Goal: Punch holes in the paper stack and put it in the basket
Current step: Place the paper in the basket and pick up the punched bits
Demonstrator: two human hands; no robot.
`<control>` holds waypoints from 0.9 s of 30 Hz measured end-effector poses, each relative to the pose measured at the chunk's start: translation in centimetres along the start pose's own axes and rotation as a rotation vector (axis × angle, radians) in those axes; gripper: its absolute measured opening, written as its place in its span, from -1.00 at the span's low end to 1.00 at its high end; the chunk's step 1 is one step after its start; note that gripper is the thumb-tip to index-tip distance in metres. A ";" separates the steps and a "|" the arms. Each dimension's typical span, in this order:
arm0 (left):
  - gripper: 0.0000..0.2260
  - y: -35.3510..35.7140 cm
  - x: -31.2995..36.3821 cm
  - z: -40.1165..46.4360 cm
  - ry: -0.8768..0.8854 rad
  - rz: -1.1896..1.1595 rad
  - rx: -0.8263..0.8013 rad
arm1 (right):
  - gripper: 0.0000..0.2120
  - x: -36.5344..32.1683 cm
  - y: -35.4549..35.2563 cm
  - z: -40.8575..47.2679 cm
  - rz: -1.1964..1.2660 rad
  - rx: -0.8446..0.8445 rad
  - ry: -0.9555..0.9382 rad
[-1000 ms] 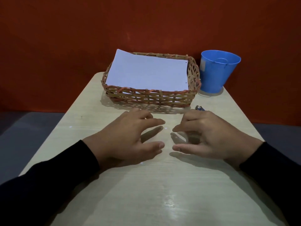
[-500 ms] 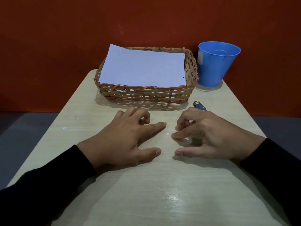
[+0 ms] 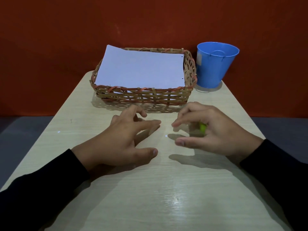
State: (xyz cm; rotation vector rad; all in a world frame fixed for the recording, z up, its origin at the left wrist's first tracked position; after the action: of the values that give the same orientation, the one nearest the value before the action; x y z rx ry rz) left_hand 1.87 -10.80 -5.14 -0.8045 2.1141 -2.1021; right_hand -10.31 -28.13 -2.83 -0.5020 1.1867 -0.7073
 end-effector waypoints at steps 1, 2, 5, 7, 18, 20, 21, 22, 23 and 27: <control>-0.31 -0.1 -0.3 0.0 -0.022 -0.077 0.011 | -0.62 0.2 -0.3 0.1 0.055 0.030 0.020; -0.32 -0.1 -0.4 0.0 -0.024 -0.120 0.024 | -0.63 0.4 -0.5 0.2 0.099 0.047 0.041; -0.41 -0.3 -0.1 0.1 0.000 -0.241 0.065 | -0.65 1.0 -0.6 0.2 0.213 0.061 0.097; -0.49 -0.5 0.2 0.2 -0.002 -0.390 0.086 | -0.65 1.4 -0.7 0.3 0.255 0.063 0.126; -0.75 -3.4 2.8 4.0 -0.093 -1.029 0.262 | -0.78 2.7 -3.3 0.8 0.617 0.236 0.282; -0.82 -4.2 4.1 5.7 -0.102 -1.063 0.292 | -0.76 3.0 -4.7 1.0 0.578 0.273 0.294; -0.84 -4.7 4.8 6.6 -0.106 -1.047 0.308 | -0.76 3.2 -5.7 1.2 0.539 0.303 0.291; -0.85 -5.5 5.4 7.5 -0.106 -1.032 0.327 | -0.78 3.5 -6.8 1.4 0.501 0.344 0.287; -0.84 -6.3 6.0 8.6 -0.103 -1.014 0.353 | -0.80 3.9 -8.0 1.7 0.461 0.398 0.286; -0.83 -8.9 7.3 13.7 -0.123 -1.003 0.435 | -0.91 5.6 -12.7 3.4 0.207 0.616 0.309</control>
State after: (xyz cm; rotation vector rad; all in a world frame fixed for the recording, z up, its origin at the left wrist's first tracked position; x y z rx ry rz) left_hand 3.78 -25.67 4.61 -2.1195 1.1540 -2.6169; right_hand -8.91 -40.96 3.31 0.2499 1.2070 -0.9405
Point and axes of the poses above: each hand's wrist, its own z-axis towards the middle knuckle, its own y-axis out of the palm, x = y × z, the point moved 6 cm from there along z, towards the middle knuckle, and after that the axes turned 4 degrees about z, right-handed, at the moved point
